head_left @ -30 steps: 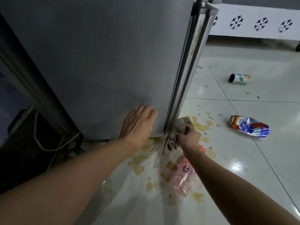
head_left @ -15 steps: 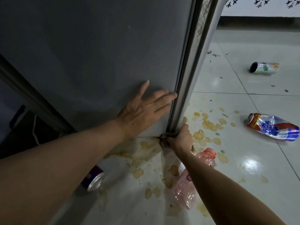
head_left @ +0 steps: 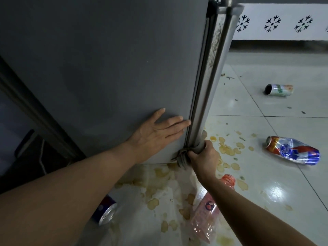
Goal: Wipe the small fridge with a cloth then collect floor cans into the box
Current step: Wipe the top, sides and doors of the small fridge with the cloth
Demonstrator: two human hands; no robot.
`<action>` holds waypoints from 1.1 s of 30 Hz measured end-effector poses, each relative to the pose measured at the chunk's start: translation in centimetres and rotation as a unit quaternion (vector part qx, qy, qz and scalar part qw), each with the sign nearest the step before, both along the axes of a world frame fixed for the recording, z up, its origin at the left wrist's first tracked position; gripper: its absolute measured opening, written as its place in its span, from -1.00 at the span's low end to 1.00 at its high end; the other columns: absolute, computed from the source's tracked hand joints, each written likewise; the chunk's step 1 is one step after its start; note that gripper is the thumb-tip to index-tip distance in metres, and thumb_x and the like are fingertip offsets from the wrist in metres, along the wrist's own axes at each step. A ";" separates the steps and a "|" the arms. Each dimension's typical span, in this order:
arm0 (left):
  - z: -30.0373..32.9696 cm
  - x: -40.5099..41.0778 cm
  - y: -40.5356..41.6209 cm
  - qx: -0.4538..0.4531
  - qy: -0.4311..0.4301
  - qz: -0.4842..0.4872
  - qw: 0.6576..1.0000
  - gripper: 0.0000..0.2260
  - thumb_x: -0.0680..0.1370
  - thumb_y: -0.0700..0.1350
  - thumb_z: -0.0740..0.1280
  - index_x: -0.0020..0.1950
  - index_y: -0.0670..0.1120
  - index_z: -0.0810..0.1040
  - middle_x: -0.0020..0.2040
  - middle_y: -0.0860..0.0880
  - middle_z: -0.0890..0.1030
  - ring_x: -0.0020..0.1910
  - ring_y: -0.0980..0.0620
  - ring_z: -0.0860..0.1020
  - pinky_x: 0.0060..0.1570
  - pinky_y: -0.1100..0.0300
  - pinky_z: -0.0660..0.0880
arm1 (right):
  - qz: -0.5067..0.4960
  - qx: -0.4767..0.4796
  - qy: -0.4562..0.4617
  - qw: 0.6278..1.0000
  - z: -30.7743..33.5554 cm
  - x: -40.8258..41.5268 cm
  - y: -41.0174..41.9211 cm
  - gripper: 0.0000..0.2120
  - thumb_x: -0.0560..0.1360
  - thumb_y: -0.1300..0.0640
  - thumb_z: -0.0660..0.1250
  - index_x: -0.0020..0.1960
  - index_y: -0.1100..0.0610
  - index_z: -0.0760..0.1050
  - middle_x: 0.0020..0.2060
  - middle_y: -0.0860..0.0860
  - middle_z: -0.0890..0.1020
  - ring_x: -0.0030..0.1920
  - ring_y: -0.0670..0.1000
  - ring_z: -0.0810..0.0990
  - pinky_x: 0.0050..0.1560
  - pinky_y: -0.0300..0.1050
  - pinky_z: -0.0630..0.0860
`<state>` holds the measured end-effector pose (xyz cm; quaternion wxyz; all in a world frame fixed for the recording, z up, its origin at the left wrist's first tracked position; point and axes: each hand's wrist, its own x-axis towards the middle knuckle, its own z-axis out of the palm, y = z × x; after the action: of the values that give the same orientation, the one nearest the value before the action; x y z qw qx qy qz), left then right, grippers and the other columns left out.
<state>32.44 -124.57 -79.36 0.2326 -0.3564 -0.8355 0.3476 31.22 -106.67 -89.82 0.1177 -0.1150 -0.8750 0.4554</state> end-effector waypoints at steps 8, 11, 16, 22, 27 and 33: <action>1.8 0.2 0.2 -0.008 -0.063 0.035 0.997 -0.47 0.55 -0.18 0.05 0.53 -0.06 0.06 0.57 -0.02 -0.11 0.53 0.02 0.00 0.44 -0.13 -0.05 | -0.022 0.000 0.141 0.990 8.3 0.3 0.1 -0.72 0.23 0.18 0.45 -0.09 0.18 0.49 -0.34 0.01 0.55 -0.32 0.05 0.53 -0.27 0.01 0.54; 3.6 0.1 -0.2 0.049 -0.008 -0.013 0.999 -0.53 0.46 -0.17 0.28 0.38 -0.04 0.42 0.49 0.00 0.29 0.41 0.01 0.34 0.36 -0.11 0.26 | -0.026 0.002 0.183 0.983 11.5 0.1 0.0 -0.71 0.24 0.17 0.45 -0.07 0.19 0.51 -0.33 0.02 0.58 -0.31 0.04 0.55 -0.26 -0.01 0.55; 8.4 0.0 -0.1 0.179 0.083 -0.051 0.979 -0.60 0.46 -0.20 0.08 0.19 -0.05 0.58 0.34 -0.03 0.50 0.25 -0.05 0.49 0.20 -0.15 0.42 | -0.027 0.006 0.219 0.975 16.4 0.0 0.0 -0.72 0.26 0.12 0.46 -0.06 0.13 0.52 -0.31 -0.04 0.57 -0.30 -0.06 0.54 -0.29 -0.20 0.55; 14.7 0.0 -0.2 0.267 0.151 -0.027 0.952 -0.62 0.44 -0.22 0.18 0.24 -0.11 0.53 0.40 -0.07 0.43 0.30 -0.11 0.47 0.23 -0.23 0.35 | -0.036 0.016 0.261 0.964 22.4 -0.5 0.1 -0.74 0.24 0.10 0.45 -0.11 0.13 0.52 -0.38 -0.10 0.52 -0.35 -0.09 0.51 -0.31 -0.28 0.50; 18.1 -0.2 -0.3 0.267 0.155 0.063 0.949 -0.43 0.45 -0.10 0.25 0.47 -0.04 0.26 0.54 -0.01 0.16 0.48 -0.05 0.23 0.30 -0.25 0.26 | -0.079 0.014 0.292 0.953 27.6 -0.9 -0.3 -0.78 0.21 0.10 0.43 -0.17 0.12 0.53 -0.44 -0.08 0.51 -0.42 -0.10 0.42 -0.38 -0.42 0.30; 18.4 -0.4 -0.5 0.251 0.136 0.083 0.955 -0.32 0.37 -0.07 0.38 0.48 -0.02 0.27 0.52 0.01 0.20 0.46 -0.04 0.13 0.22 -0.28 0.33 | -0.078 0.022 0.275 0.958 29.6 -0.5 -0.7 -0.71 0.22 0.12 0.44 -0.07 0.14 0.54 -0.33 -0.02 0.59 -0.28 0.01 0.54 -0.24 -0.18 0.42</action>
<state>32.07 -125.02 -60.92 0.3961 -0.1654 -0.8831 0.1895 30.70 -107.34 -60.20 0.3918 -0.0509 -0.8065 0.4398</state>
